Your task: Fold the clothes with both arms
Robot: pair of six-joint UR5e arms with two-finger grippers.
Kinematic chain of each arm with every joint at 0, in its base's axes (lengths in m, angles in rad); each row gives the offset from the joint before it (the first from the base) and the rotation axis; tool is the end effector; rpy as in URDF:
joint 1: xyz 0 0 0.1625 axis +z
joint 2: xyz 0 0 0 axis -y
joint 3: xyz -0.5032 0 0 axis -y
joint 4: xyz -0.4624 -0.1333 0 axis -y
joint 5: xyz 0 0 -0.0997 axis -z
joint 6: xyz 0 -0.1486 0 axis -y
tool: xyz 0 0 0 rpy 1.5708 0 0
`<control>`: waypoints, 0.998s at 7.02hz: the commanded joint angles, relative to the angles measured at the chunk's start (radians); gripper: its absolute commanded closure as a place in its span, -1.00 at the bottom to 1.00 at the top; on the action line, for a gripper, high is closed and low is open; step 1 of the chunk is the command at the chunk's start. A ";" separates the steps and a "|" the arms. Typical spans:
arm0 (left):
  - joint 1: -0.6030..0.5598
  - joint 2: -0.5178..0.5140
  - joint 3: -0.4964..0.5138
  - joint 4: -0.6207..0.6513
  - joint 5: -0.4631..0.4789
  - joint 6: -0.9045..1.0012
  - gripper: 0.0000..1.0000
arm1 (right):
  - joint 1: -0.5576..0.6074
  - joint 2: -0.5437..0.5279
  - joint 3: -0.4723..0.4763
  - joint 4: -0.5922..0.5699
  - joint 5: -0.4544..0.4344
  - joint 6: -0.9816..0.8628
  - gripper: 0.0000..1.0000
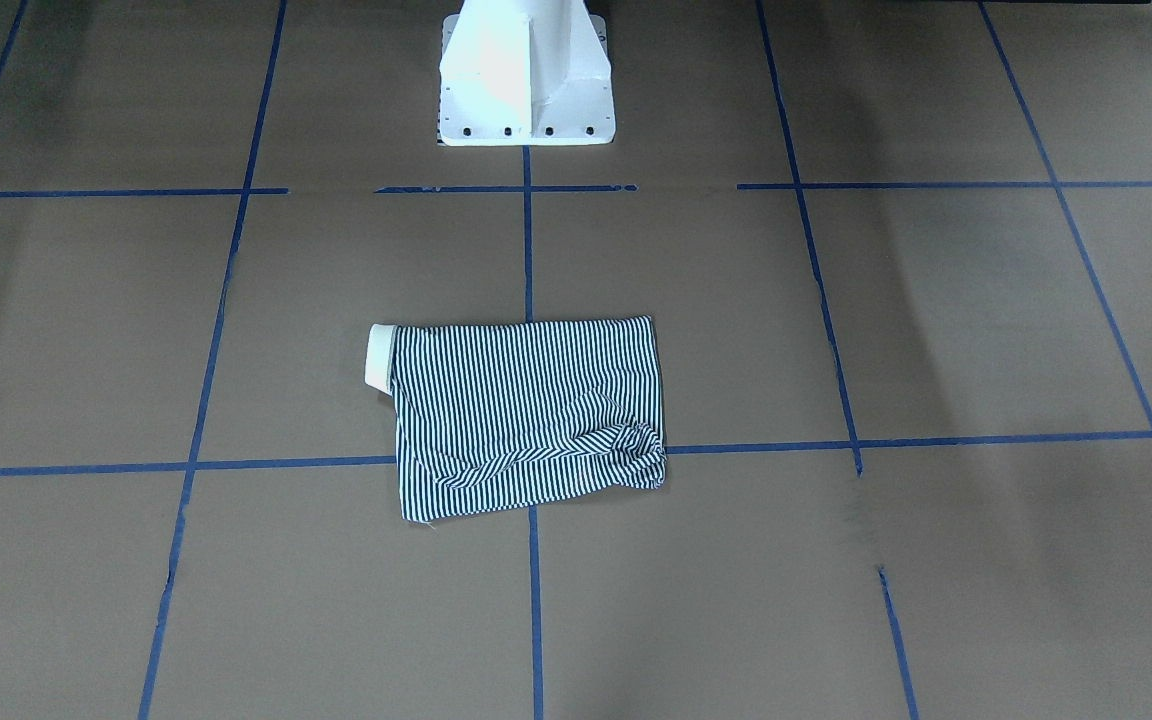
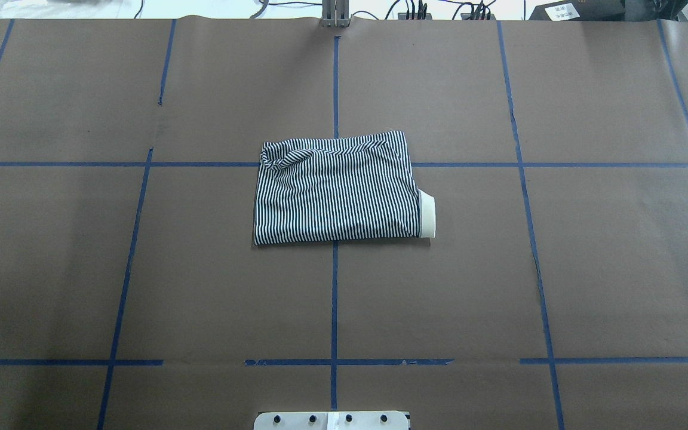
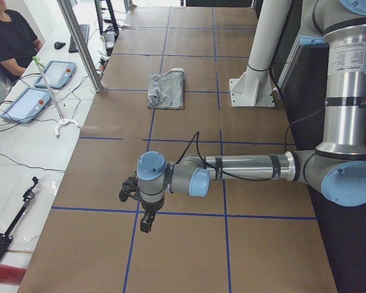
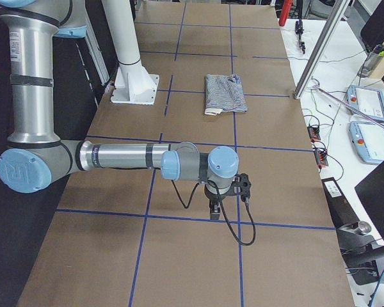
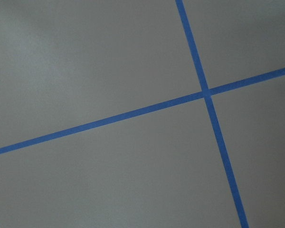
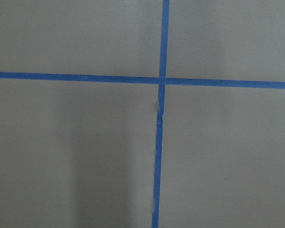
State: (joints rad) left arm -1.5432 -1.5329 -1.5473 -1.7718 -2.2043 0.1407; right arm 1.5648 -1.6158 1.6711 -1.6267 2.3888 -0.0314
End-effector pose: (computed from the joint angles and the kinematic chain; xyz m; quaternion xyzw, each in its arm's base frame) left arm -0.0299 -0.5589 0.7984 0.0837 0.3065 0.1013 0.9428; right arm 0.0216 -0.5388 0.7413 0.0048 -0.3977 -0.0170 0.9174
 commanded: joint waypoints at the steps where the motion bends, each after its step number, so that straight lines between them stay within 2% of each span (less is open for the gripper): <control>1: 0.000 -0.010 -0.016 0.059 -0.073 -0.003 -1.00 | 0.000 0.010 0.004 0.001 -0.005 0.004 -1.00; 4: 0.000 -0.012 -0.156 0.242 -0.100 -0.003 -1.00 | 0.000 0.011 0.004 0.001 -0.029 0.004 -1.00; 7: -0.002 0.002 -0.157 0.242 -0.113 0.000 -1.00 | 0.001 0.008 0.007 0.001 -0.028 0.007 -1.00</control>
State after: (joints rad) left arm -1.5438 -1.5339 -1.7046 -1.5308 -2.3100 0.1414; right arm 1.5656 -1.6068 1.6761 -1.6260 2.3610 -0.0262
